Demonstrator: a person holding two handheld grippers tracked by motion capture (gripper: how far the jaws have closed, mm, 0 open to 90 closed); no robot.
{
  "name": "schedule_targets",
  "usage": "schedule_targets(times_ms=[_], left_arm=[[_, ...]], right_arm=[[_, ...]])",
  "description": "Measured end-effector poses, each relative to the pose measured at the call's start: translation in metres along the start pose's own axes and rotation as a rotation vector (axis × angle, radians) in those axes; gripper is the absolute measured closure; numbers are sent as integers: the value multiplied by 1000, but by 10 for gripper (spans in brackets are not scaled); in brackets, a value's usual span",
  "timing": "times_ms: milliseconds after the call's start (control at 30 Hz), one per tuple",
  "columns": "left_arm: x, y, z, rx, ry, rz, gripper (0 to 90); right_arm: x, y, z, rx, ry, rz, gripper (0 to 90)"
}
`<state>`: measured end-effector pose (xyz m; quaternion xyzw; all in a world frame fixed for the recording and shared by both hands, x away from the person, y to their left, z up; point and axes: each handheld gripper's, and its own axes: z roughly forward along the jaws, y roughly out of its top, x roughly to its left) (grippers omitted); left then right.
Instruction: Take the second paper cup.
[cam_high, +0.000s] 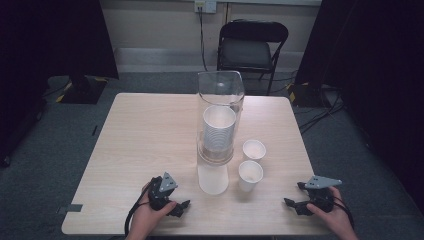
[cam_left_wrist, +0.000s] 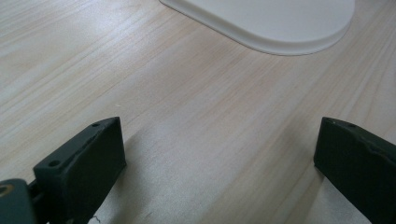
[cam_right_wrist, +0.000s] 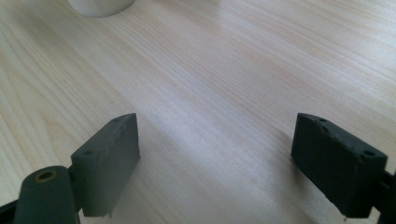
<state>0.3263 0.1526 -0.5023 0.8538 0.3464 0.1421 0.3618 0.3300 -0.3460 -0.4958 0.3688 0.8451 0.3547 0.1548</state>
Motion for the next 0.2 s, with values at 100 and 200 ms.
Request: schedule_targets(times_ms=[100, 200], left_arm=[[0, 0, 0, 0, 0, 0, 15], [0, 0, 0, 1, 0, 0, 15]], right_arm=[[0, -4, 0, -25, -8, -8, 146], [0, -5, 0, -35, -9, -2, 146]])
